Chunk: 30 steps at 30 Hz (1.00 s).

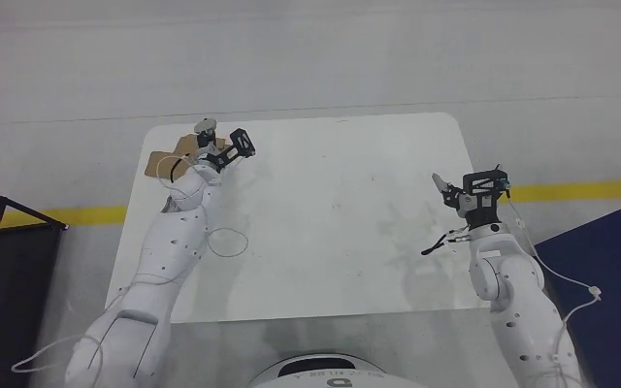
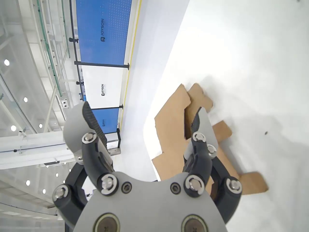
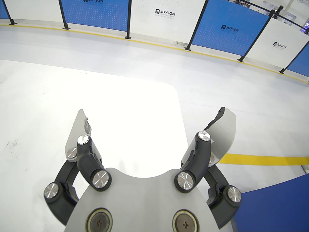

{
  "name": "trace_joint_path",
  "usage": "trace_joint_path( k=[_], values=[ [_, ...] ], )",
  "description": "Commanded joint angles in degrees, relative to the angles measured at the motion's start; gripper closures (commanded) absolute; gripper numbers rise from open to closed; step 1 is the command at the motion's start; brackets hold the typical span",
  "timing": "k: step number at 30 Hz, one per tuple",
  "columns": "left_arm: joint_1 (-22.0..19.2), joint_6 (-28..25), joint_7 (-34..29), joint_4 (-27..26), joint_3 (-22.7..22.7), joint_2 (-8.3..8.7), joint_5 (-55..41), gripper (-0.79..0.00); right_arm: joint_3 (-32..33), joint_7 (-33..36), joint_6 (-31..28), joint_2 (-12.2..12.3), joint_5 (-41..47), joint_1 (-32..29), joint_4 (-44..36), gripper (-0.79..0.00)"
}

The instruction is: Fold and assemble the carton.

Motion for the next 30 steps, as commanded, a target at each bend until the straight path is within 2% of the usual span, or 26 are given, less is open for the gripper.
trace_joint_path(
  k=[1, 4, 11, 19, 24, 30],
  values=[
    [-1.51, 1.12, -0.08, 2.68, 1.40, -0.57, -0.12, -0.785, 0.00, 0.00, 0.00, 0.00, 0.00, 0.00, 0.00, -0.785],
    [-3.67, 2.68, -0.18, 6.82, 2.93, -1.35, -0.19, -0.785, 0.00, 0.00, 0.00, 0.00, 0.00, 0.00, 0.00, -0.785],
    [-6.26, 5.87, -3.90, 12.19, 3.54, -2.32, -1.16, -0.785, 0.00, 0.00, 0.00, 0.00, 0.00, 0.00, 0.00, -0.785],
    [-6.88, 3.09, -4.73, 14.88, 3.37, -2.56, -2.60, -0.785, 0.00, 0.00, 0.00, 0.00, 0.00, 0.00, 0.00, -0.785],
    [-6.18, -0.09, -1.63, 14.00, 2.95, -2.53, -5.13, -0.785, 0.00, 0.00, 0.00, 0.00, 0.00, 0.00, 0.00, -0.785],
    [-3.41, -8.22, 6.45, 7.84, 3.80, -2.58, -9.08, -0.785, 0.00, 0.00, 0.00, 0.00, 0.00, 0.00, 0.00, -0.785]
  ],
)
